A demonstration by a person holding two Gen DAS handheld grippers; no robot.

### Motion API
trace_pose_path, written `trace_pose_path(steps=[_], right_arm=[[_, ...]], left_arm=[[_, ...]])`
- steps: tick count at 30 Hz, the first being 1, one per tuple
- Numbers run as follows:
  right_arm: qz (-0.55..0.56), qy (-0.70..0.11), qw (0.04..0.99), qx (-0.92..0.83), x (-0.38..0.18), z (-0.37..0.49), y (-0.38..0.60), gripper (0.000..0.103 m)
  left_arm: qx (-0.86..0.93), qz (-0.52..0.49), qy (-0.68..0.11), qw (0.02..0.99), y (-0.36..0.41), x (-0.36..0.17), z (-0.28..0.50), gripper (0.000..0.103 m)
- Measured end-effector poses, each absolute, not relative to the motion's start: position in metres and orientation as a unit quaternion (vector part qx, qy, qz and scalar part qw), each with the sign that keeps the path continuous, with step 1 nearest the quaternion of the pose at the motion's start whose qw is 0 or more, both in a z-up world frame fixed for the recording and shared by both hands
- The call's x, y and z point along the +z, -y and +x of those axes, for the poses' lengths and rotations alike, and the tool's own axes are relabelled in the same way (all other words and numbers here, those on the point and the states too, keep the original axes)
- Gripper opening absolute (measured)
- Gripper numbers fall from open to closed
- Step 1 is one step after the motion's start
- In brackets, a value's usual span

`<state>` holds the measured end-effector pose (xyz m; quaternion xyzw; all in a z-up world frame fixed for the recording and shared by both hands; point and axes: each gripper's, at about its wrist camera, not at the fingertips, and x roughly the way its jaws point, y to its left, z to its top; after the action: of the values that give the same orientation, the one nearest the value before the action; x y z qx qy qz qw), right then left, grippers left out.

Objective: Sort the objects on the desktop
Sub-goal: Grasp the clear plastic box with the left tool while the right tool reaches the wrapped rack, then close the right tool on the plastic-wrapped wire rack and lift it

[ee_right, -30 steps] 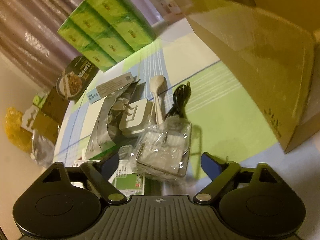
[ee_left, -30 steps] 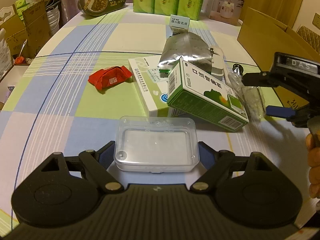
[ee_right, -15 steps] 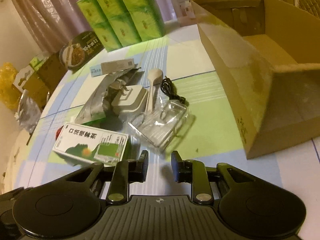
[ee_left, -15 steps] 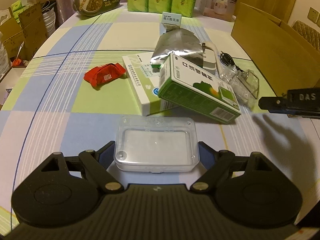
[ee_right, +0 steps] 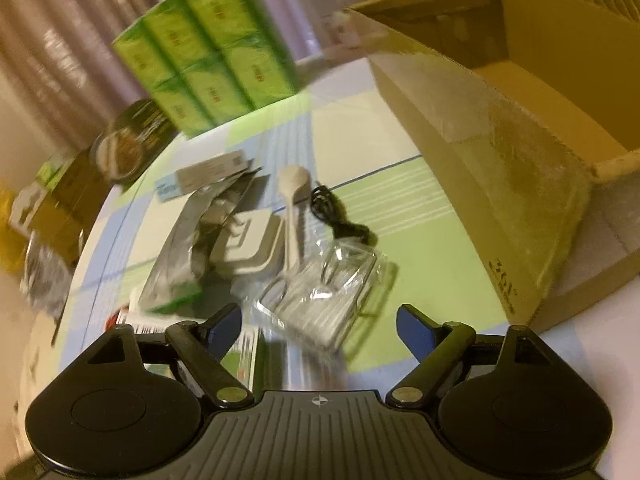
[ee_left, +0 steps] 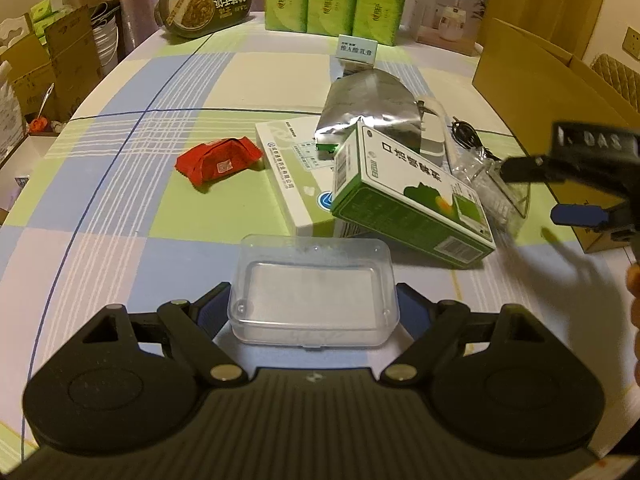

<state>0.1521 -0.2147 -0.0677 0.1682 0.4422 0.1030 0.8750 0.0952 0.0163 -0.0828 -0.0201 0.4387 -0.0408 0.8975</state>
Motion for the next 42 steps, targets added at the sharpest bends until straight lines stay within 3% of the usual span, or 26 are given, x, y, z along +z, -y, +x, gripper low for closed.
trace_pose_path(steps=[3,10,12,17,27,28,30,31,40,41,42], right_arm=[[0.186,-0.444,0.871,0.094,-0.071,0.162,0.208,0.089],[0.150,-0.454,0.876,0.070,-0.081,0.178,0.191,0.088],[0.121,-0.458,0.877,0.084,-0.080,0.176,0.188,0.066],[0.080,-0.464,0.875,0.110,-0.078,0.161,0.197,0.062],[-0.023,-0.481,0.852,0.206,-0.070,0.099,0.231,0.064],[-0.028,-0.478,0.854,0.203,-0.068,0.094,0.234,0.067],[-0.020,-0.468,0.864,0.182,-0.065,0.086,0.239,0.093],[-0.009,-0.463,0.869,0.175,-0.063,0.083,0.240,0.094],[0.116,-0.481,0.864,0.094,-0.073,0.096,0.233,0.094],[0.111,-0.484,0.863,0.090,-0.075,0.098,0.231,0.089],[0.107,-0.487,0.862,0.091,-0.076,0.099,0.230,0.075]], left_arm=[[-0.043,-0.021,-0.436,0.899,-0.017,-0.084,0.095,0.083],[-0.046,-0.027,-0.431,0.901,-0.018,-0.084,0.094,0.083],[-0.048,-0.024,-0.430,0.901,-0.018,-0.085,0.094,0.083],[-0.055,-0.015,-0.427,0.902,-0.015,-0.086,0.093,0.083],[-0.074,0.006,-0.420,0.904,-0.006,-0.082,0.088,0.087],[-0.076,0.010,-0.420,0.904,-0.004,-0.082,0.088,0.087],[-0.078,0.016,-0.420,0.904,-0.001,-0.083,0.087,0.089],[-0.077,0.018,-0.420,0.904,0.000,-0.084,0.086,0.089],[-0.064,0.026,-0.416,0.906,0.000,-0.084,0.085,0.090],[-0.064,0.026,-0.417,0.906,0.000,-0.084,0.084,0.090],[-0.064,0.025,-0.418,0.906,-0.001,-0.084,0.085,0.090]])
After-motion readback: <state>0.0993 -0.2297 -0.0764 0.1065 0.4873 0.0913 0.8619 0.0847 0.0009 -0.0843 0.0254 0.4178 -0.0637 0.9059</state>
